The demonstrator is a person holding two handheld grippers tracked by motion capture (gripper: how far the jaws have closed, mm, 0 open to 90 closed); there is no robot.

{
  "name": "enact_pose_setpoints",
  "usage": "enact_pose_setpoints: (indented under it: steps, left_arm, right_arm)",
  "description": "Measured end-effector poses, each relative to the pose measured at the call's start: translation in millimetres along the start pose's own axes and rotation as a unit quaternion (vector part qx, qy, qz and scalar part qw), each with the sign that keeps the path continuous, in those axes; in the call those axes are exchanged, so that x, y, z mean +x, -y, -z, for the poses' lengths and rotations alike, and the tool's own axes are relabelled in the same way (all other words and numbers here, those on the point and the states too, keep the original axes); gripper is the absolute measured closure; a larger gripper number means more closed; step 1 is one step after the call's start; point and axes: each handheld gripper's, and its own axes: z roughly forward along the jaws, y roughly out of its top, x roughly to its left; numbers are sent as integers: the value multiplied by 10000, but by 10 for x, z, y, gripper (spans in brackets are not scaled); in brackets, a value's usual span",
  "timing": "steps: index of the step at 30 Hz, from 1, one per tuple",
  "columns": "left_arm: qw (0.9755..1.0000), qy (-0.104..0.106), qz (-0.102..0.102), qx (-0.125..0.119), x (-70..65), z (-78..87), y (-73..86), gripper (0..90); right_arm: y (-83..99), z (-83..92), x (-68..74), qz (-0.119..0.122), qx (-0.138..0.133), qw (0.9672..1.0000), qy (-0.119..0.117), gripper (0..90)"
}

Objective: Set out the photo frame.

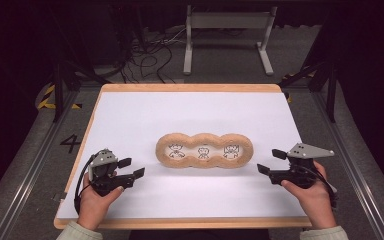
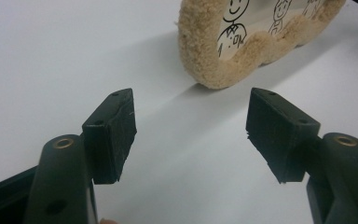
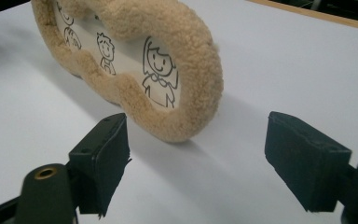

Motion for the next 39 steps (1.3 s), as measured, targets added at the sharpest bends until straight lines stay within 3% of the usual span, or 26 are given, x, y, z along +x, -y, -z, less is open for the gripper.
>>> enact_pose_setpoints:
  steps: [10, 12, 19, 28, 30, 34, 39]
  left_arm:
    - [9998, 39, -30, -177, 73, -44, 70, 290]
    - [9998, 108, 5, -171, 99, -95, 92, 276]
    - [10000, 9, -26, -4, 165, -165, 101, 241]
    - [9999, -39, -19, 129, 190, -224, 122, 232]
    - [10000, -22, -2, 39, 206, -233, 144, 232]
    - [9998, 23, 153, 80, 240, -242, 163, 233]
    - [9999, -6, 124, 58, 244, -242, 163, 230]
  right_arm:
    - [219, 153, -110, 77, 80, 9997, -200, 158]
    - [256, 131, -138, 17, 165, 9996, -242, 135]
    - [427, -31, -210, -93, 202, 9992, -326, 99]
    - [610, -173, -258, -213, 225, 9992, -248, 88]
    - [629, -189, -263, -261, 262, 9991, -220, 87]
    - [622, -197, -256, -254, 291, 9991, -171, 86]
    - [602, -180, -250, -240, 217, 9994, -147, 87]
